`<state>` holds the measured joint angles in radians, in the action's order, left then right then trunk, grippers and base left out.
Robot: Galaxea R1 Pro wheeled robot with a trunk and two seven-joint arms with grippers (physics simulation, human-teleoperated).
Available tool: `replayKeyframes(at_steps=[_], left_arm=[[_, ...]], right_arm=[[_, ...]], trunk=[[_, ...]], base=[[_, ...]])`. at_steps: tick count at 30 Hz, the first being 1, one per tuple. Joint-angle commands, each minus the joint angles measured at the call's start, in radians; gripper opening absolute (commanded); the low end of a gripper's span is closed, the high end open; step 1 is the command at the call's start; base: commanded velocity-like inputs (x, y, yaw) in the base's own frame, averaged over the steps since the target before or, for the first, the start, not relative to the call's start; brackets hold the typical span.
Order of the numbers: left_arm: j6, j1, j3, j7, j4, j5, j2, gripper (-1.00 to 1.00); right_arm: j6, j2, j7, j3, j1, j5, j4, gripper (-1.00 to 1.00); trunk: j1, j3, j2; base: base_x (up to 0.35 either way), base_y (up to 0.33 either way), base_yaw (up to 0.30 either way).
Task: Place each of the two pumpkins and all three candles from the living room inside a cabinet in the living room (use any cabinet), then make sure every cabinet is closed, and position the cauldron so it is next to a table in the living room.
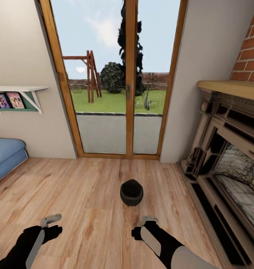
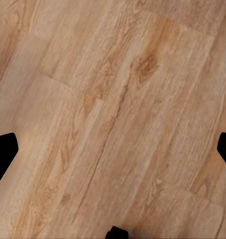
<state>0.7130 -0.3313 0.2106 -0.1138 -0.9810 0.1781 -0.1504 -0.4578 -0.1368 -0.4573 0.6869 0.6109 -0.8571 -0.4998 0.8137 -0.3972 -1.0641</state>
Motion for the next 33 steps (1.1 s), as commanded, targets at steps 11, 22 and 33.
replayKeyframes(at_steps=[11, 22, 33], left_arm=[[0.003, 0.000, -0.003, 0.003, -0.017, 0.003, 0.007, 1.00], [0.004, 0.000, -0.004, 0.003, -0.032, 0.003, 0.007, 1.00], [0.012, 0.000, -0.006, 0.003, -0.079, 0.004, 0.009, 1.00]], right_arm=[[0.000, 0.001, 0.000, -0.004, 0.003, 0.004, 0.002, 1.00], [-0.006, 0.002, -0.001, -0.007, 0.003, 0.000, 0.004, 1.00], [-0.111, 0.009, -0.083, -0.175, 0.003, 0.002, 0.004, 1.00]], trunk=[[0.000, 0.000, 0.000], [0.000, 0.000, 0.000], [0.015, -0.013, -0.028]], base=[[0.330, 0.000, 0.000], [0.286, 0.000, 0.000], [0.017, 0.000, 0.000]])
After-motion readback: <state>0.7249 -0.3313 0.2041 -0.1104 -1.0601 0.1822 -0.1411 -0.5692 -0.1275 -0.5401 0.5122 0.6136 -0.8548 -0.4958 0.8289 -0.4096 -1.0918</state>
